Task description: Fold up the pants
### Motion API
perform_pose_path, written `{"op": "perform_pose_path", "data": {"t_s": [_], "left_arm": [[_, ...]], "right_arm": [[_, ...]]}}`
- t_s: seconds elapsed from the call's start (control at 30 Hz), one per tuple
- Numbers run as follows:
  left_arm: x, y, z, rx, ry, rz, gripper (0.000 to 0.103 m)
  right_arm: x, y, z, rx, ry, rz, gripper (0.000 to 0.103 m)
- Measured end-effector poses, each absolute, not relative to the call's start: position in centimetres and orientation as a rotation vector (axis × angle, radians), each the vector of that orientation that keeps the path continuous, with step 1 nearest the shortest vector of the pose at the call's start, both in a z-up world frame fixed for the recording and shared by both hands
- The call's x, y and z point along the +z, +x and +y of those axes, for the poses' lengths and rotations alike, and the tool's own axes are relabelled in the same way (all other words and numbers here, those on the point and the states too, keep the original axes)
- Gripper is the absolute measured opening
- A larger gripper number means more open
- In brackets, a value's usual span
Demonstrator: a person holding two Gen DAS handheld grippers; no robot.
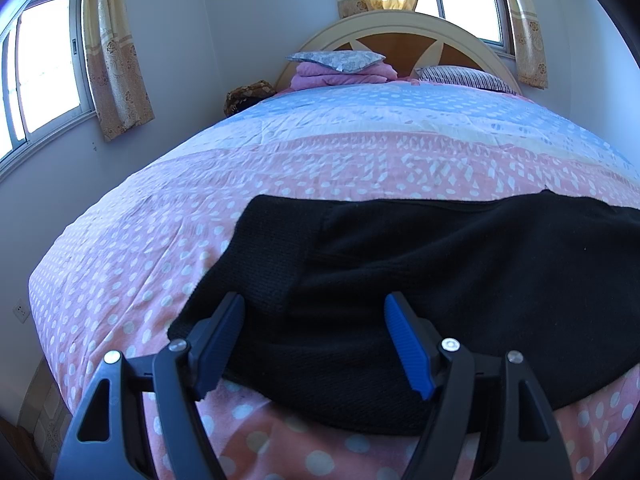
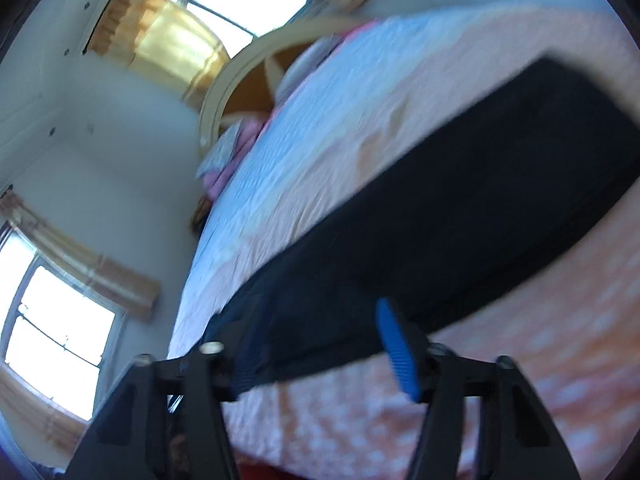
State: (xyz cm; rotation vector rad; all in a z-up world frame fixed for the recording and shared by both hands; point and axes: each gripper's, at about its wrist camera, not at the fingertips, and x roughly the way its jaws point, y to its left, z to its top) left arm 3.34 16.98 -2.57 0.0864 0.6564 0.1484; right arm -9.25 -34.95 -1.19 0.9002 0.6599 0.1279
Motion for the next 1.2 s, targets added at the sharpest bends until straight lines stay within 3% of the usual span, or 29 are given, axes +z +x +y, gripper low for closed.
{"op": "perform_pose_path", "data": {"t_s": [0.03,0.17,0.4,0.63,0.7,0.73,1.2], "left_arm": [[-2.5,3.3,17.0,0.142,0.084,0.654,0.075],[-2.5,3.1,17.0,0.135,0.076,0.646,0.075],[-2.5,2.9,17.2,0.129,0.068,0.638,0.075],[-2.3,2.8,17.3,0.123,0.063,0.636,0.075],[-2.3,2.8,17.3,0.123,0.063,0.636,0.075],[-2.3,2.8,17.3,0.123,0.063,0.636,0.075],[1.6,1.7,15.5,-0.099,0.029,0.651,0.075]], "right_arm": [[-2.1,-8.7,-33.8,0.143,0.925,0.687,0.033],[-5.1,-7.7,-31.8,0.103,1.002,0.724,0.033],[-4.9,-6.7,-31.9,0.057,1.039,0.72,0.033],[-5.4,-5.6,-31.9,-0.006,1.098,0.616,0.033],[-4.8,-5.6,-31.7,-0.022,1.047,0.615,0.01],[-4.5,-5.7,-31.6,-0.021,1.022,0.615,0.003],[-4.6,-8.3,-31.1,-0.035,0.838,0.714,0.004]]}}
